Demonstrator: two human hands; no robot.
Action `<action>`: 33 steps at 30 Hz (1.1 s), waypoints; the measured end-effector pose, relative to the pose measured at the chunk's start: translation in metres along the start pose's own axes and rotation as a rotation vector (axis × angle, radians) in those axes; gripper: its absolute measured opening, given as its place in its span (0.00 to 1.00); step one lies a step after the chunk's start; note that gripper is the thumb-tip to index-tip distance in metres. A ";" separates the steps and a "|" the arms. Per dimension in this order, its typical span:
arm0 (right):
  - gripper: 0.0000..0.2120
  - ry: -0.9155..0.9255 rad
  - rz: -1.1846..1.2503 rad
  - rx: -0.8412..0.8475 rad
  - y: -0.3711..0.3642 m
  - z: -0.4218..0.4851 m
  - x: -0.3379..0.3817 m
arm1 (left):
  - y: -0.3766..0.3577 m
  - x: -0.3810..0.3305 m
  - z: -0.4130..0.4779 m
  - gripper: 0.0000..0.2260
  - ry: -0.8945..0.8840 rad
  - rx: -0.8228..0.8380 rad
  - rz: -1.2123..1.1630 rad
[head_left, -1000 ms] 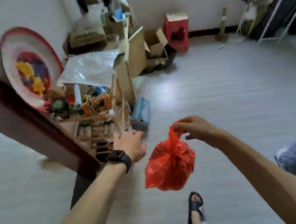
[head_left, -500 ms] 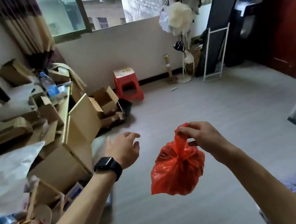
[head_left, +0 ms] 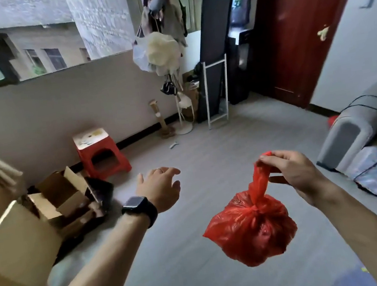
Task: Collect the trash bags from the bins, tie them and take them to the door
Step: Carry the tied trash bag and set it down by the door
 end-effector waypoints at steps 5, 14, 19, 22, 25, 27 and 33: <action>0.10 -0.045 0.029 -0.140 0.049 0.094 0.005 | 0.016 -0.040 0.138 0.17 -0.167 0.032 0.054; 0.10 -0.034 0.089 -0.234 0.157 0.288 0.003 | 0.027 -0.144 0.387 0.18 -0.322 0.035 0.087; 0.10 -0.036 0.099 -0.258 0.219 0.378 0.005 | 0.042 -0.193 0.497 0.18 -0.336 0.053 0.097; 0.10 -0.068 0.097 -0.295 0.255 0.423 0.004 | 0.047 -0.222 0.553 0.17 -0.367 0.063 0.082; 0.09 -0.099 0.103 -0.338 0.304 0.480 -0.004 | 0.037 -0.261 0.626 0.17 -0.397 0.085 0.064; 0.09 -0.114 0.107 -0.378 0.335 0.518 -0.010 | 0.027 -0.287 0.674 0.17 -0.426 0.117 0.059; 0.09 -0.167 0.106 -0.455 0.439 0.643 -0.019 | 0.004 -0.374 0.845 0.17 -0.519 0.179 0.070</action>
Point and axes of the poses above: each hand's wrist, its own z-axis towards the middle knuckle, its own y-axis out of the back of the hand, x = y × z, the point moved 4 cm from there along z, towards the middle knuckle, and after that the axes turned 7 degrees about x, right-handed, at the moved point
